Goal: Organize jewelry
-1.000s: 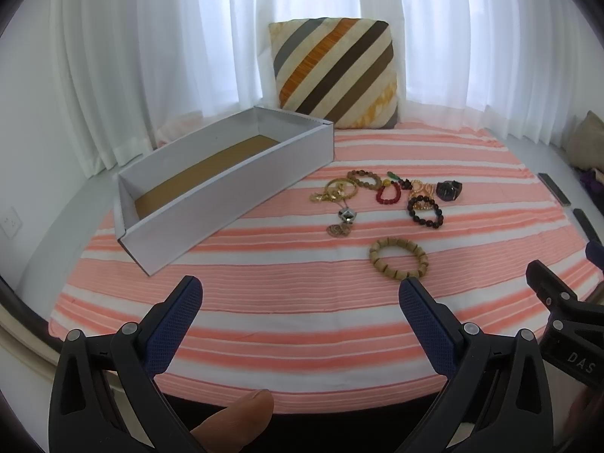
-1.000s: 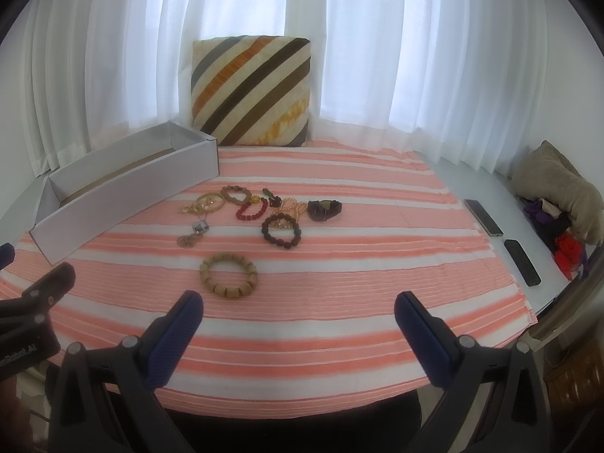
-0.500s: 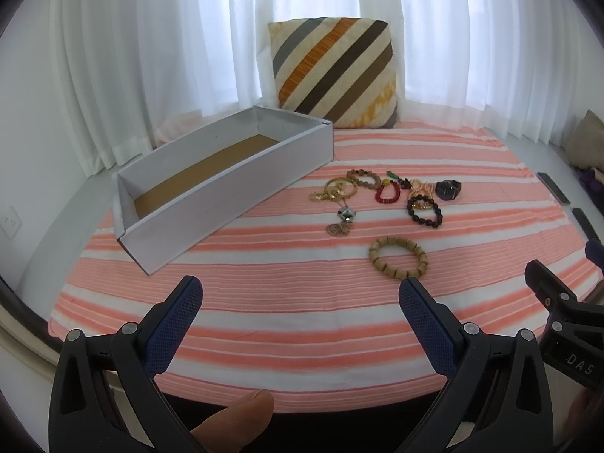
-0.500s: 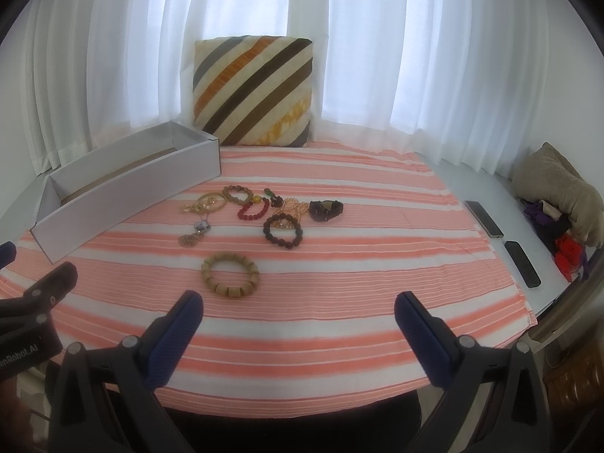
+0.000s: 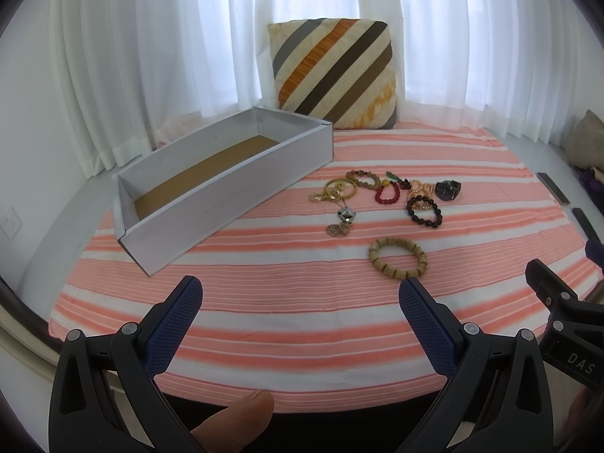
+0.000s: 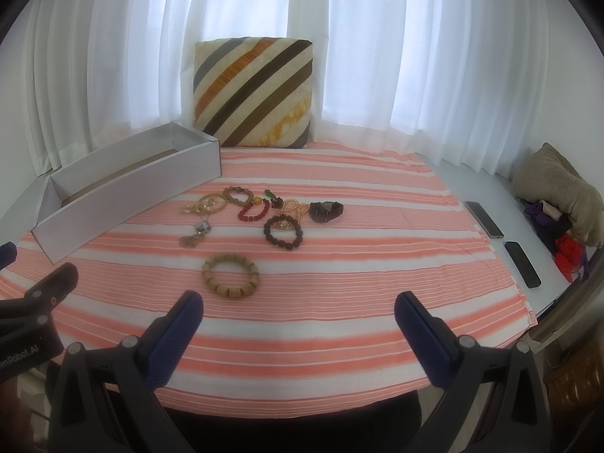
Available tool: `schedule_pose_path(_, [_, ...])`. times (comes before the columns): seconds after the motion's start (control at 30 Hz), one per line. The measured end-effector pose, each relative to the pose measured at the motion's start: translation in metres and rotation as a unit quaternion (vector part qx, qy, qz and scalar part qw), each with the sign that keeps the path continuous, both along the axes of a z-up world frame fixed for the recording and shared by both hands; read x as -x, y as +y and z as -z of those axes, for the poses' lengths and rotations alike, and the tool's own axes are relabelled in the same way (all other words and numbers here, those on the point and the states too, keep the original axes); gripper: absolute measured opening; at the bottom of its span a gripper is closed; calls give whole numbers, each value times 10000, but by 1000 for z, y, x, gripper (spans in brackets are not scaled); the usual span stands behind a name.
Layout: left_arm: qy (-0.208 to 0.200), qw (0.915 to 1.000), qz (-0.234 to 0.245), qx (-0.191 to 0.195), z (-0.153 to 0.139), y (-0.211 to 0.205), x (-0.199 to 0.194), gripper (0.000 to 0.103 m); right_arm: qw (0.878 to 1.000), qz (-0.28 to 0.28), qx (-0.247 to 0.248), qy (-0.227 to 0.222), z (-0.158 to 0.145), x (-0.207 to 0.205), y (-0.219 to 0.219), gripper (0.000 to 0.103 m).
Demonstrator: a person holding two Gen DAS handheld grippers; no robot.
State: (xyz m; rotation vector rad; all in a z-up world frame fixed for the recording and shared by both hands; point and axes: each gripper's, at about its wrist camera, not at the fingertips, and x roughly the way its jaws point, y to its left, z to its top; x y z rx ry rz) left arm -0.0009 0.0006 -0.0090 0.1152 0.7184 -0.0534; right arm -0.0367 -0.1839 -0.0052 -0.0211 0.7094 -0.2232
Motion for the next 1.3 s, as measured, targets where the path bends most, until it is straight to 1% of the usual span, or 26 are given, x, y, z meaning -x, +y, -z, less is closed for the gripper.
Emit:
schedule_pose_path(1.0, [-53,9999,-5,-108,-9,4,-1,103,10000,-41,-9,-86,-5,2,-2,103])
schedule_pose_path(1.13, [-39,10000,12,-89,-8,3,-1,103,9999,-53,7,-105,-5,2,-2,103])
schedule_pose_path(1.3, [38,10000,43,34,-8,6,-3,103,9999,-58,22,-148,-5,5,-1,103])
